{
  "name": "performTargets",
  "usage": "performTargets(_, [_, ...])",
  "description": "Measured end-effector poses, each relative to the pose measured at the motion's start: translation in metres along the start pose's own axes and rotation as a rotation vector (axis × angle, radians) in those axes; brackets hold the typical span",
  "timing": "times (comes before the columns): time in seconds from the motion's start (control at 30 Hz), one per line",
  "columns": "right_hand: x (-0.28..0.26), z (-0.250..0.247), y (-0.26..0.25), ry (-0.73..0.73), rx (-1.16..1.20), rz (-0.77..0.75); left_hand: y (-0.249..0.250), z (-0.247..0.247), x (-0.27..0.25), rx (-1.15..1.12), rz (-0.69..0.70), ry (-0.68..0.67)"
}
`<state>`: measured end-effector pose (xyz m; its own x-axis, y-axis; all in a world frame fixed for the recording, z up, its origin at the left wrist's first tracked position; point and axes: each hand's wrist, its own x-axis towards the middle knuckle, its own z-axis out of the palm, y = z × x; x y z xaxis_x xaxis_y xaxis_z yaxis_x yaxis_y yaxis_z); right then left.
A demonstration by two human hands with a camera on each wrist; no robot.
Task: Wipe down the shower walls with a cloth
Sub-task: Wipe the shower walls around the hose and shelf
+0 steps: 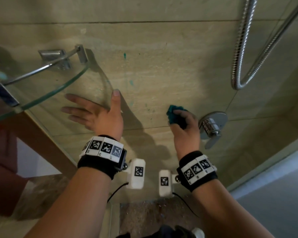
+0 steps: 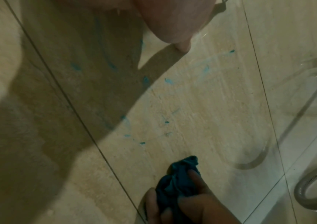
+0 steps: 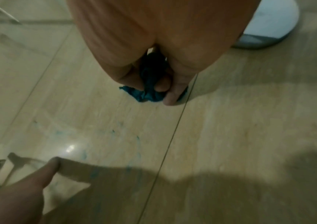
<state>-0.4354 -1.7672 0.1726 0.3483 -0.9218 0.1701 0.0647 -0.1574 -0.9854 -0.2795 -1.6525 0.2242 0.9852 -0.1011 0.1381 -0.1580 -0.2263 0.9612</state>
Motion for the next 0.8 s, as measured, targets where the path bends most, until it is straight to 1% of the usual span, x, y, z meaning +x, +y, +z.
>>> performTargets(0.03, [0.002,-0.005,-0.002,0.007,-0.002,-0.010,0.000,0.000,0.000,-0.001,0.002,-0.001])
performTargets(0.07, [0.007,-0.010,-0.004,0.044,0.011,-0.002,-0.001,-0.001,-0.001,0.000,0.001,-0.001])
performTargets(0.2, [0.032,-0.028,-0.015,0.254,0.215,0.066,0.002,0.000,-0.002,0.007,-0.004,0.005])
performTargets(0.3, [0.045,-0.044,-0.019,0.435,0.199,0.052,0.001,-0.001,-0.002,0.011,-0.004,0.005])
performTargets(0.33, [0.049,-0.048,-0.019,0.490,0.229,0.065,0.001,-0.001,-0.002,0.013,-0.007,0.002])
performTargets(0.37, [0.053,-0.051,-0.020,0.513,0.289,0.081,0.001,-0.001,-0.001,0.013,-0.010,-0.003])
performTargets(0.43, [0.058,-0.050,-0.022,0.522,0.381,0.137,0.002,-0.001,-0.002,0.009,-0.012,-0.009])
performTargets(0.47, [0.056,-0.046,-0.025,0.507,0.377,0.159,0.002,0.000,-0.002,0.006,-0.011,-0.008])
performTargets(0.57, [0.034,-0.023,-0.030,0.377,0.234,0.165,0.002,0.003,-0.004,-0.004,-0.009,0.005])
performTargets(0.6, [0.025,-0.017,-0.030,0.324,0.208,0.183,0.002,0.005,-0.004,-0.005,-0.011,0.012])
performTargets(0.63, [0.023,-0.014,-0.029,0.294,0.207,0.208,0.001,0.006,-0.005,-0.005,-0.014,0.017])
performTargets(0.67, [0.024,-0.013,-0.030,0.284,0.211,0.201,0.000,0.006,-0.005,-0.003,-0.015,0.022])
performTargets(0.73, [0.044,-0.025,-0.026,0.386,0.246,0.162,0.000,0.006,-0.005,-0.006,-0.012,0.019])
performTargets(0.8, [0.069,-0.044,-0.021,0.473,0.322,0.154,-0.001,0.006,-0.005,-0.013,-0.010,0.016])
